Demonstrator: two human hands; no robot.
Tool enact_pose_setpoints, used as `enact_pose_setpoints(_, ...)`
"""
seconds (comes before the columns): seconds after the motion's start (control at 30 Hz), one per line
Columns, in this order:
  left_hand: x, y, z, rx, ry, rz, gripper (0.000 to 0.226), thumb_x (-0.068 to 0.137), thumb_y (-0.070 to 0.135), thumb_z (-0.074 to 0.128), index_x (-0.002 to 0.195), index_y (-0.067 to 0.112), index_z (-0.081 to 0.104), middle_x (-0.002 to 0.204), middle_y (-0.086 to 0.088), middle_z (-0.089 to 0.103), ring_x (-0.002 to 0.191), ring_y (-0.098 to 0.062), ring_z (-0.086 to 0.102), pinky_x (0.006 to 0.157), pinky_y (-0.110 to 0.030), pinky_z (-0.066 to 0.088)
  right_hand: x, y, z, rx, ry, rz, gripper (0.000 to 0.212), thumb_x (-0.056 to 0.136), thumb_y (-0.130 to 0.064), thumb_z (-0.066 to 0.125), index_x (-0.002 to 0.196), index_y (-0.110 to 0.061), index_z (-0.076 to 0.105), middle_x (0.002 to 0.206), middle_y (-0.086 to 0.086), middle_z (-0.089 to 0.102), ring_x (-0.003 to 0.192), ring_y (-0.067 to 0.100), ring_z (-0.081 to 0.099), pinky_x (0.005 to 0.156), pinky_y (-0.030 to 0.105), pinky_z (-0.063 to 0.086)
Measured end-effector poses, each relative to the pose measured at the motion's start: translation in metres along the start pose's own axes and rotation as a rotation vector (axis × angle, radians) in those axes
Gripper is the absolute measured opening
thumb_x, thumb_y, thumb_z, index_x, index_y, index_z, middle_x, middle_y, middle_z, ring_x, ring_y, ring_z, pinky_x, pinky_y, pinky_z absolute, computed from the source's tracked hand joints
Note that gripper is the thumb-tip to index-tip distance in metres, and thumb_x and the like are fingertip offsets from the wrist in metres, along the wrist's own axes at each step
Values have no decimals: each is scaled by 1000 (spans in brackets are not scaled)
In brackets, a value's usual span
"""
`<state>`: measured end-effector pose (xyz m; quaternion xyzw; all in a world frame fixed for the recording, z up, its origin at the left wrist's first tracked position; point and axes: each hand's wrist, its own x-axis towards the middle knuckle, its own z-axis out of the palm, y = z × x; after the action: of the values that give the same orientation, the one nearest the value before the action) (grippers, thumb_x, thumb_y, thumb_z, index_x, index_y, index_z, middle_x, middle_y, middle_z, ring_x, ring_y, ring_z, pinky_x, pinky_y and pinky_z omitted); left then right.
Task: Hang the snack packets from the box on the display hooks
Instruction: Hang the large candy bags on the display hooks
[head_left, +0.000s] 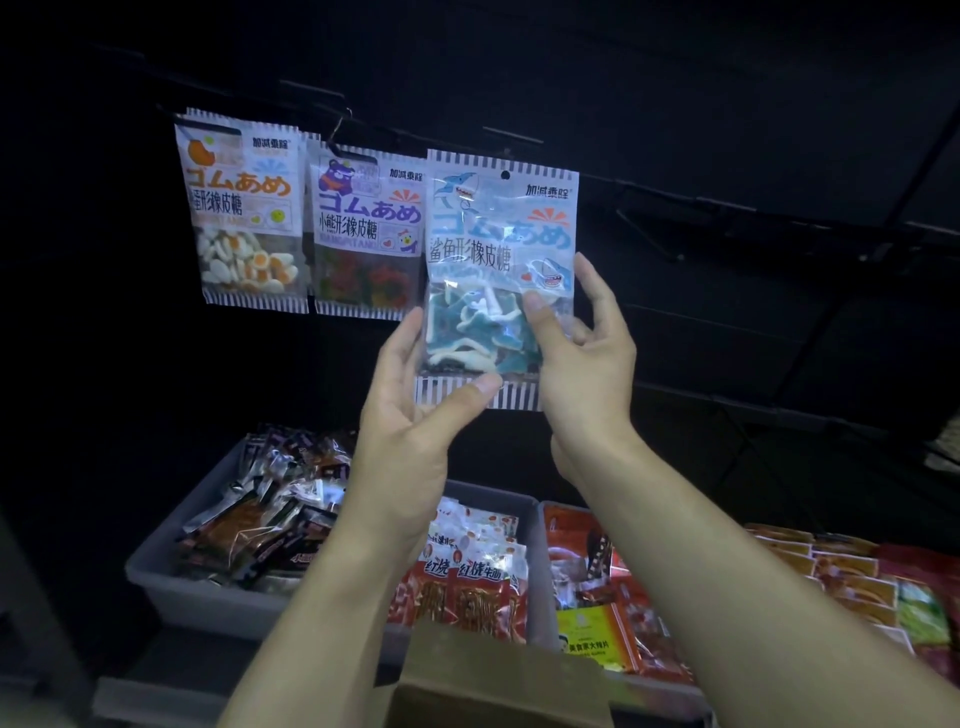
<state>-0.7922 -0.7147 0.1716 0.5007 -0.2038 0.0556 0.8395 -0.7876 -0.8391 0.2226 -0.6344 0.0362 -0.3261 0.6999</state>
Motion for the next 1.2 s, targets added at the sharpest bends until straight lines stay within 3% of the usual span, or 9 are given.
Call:
enact_pose_setpoints(0.1,-1,-2,-1,11,26,-7,61,81,21,73,135,40,52,128,26,71,125,-6,68,99,-23,58,0,1,0,-8,-18,7,56,98,-21,73,145,-41,52,111,6,78,97,17,79,86,42,65)
enact_pose_setpoints(0.33,-3,1,-4,25,22,-34,66,83,24,73,141,41,50,127,28,71,122,-4,69,89,-22,60,-3,4,2,15,-3,23,53,99,-17,72,144,-38,54,105,2,80,94,15,79,80,36,66)
enact_pose_setpoints(0.53,8,-1,1,113,29,-118,91,82,24,81,161,33,38,141,25,61,133,-7,63,113,-37,51,15,9,4,-47,25,18,50,99,-19,72,142,-40,55,101,1,79,91,13,79,83,38,66)
enact_pose_setpoints(0.6,29,-7,2,280,51,-120,83,82,28,84,156,33,48,139,17,66,131,-9,64,118,-42,47,32,20,6,-112,53,5,54,99,-22,73,147,-38,53,100,0,78,90,12,79,85,40,65)
enact_pose_setpoints(0.67,53,-9,4,427,60,-121,61,88,23,80,145,32,61,127,13,74,118,-6,69,110,-31,51,54,31,11,-182,78,-12,58,97,-27,74,149,-40,52,102,-1,77,92,13,78,87,41,64)
enact_pose_setpoints(0.77,85,-7,11,536,24,-127,43,93,12,76,130,31,68,109,17,75,100,2,69,78,-8,47,88,39,18,-226,92,12,59,96,-29,75,150,-41,52,114,-6,75,96,11,76,89,37,64)
enact_pose_setpoints(0.9,113,-9,11,646,-60,-222,50,94,8,74,137,31,63,106,17,71,85,7,60,77,-16,46,114,42,19,-372,56,14,61,100,-29,70,155,-42,45,131,-10,70,93,8,70,72,20,56)
enact_pose_setpoints(1.07,106,-21,-3,721,-114,-303,81,95,12,76,162,35,37,143,8,58,121,-10,58,101,-28,42,101,56,-4,-606,-43,6,67,104,-31,63,162,-40,31,141,-7,65,110,15,68,76,22,48)
enact_pose_setpoints(1.2,54,-52,-18,848,-123,-424,82,93,20,80,163,23,39,164,-2,45,145,-20,49,107,-26,40,43,80,-42,-645,-60,59,62,100,-21,67,157,-31,45,141,-3,61,112,15,65,93,27,52)
